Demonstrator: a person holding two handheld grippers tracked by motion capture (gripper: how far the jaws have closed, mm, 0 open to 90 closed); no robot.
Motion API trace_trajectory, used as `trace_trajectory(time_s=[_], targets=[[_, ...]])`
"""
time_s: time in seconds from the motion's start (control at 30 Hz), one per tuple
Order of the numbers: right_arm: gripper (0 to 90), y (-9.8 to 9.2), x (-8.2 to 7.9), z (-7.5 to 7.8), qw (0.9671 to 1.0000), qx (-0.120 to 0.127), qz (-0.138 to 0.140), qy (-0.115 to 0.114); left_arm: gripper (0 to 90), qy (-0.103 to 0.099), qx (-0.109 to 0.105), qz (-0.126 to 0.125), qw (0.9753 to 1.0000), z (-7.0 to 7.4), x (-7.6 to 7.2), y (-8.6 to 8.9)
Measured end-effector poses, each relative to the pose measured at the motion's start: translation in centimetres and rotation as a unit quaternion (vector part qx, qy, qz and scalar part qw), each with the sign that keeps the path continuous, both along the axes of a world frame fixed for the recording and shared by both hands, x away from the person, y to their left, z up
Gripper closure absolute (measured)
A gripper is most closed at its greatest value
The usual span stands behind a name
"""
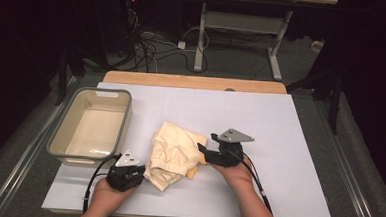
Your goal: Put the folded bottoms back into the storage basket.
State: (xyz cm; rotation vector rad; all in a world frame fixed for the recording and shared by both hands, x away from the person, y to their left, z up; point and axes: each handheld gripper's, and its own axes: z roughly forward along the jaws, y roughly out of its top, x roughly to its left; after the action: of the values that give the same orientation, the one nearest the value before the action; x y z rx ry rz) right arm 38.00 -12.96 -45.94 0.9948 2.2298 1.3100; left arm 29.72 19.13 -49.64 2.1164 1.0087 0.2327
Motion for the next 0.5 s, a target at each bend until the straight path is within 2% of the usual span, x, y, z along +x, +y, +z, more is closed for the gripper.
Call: trace_trajectory(time_s=[0.07,0.2,0.3,0.4,0.43,0.5], targets=[[36.0,0.6,1.3,-0.1,0.9999,-0.004,-0.007,0.009,76.2,0.000,-0.001,0.001,1.0000,0.0,0.0,0.0],[31.2,1.6,3.1,-0.7,0.9989,-0.009,-0.004,0.046,76.2,-0.001,0.000,0.001,1.0000,0.0,0.0,0.0],[26.3,2.3,4.1,-1.3,0.9975,-0.033,-0.007,0.062,76.2,-0.002,0.001,0.001,1.0000,0.0,0.0,0.0],[14.8,2.7,4.9,-1.9,0.9950,-0.044,-0.018,0.088,76.2,-0.002,0.001,0.001,1.0000,0.0,0.0,0.0],[12.5,2.8,5.1,-2.1,0.9932,-0.055,-0.024,0.100,76.1,-0.001,0.001,0.000,1.0000,0.0,0.0,-0.1],[11.8,3.1,5.1,-2.7,0.9907,-0.076,-0.014,0.112,75.7,-0.002,0.003,-0.001,1.0000,0.0,0.0,-0.1]])
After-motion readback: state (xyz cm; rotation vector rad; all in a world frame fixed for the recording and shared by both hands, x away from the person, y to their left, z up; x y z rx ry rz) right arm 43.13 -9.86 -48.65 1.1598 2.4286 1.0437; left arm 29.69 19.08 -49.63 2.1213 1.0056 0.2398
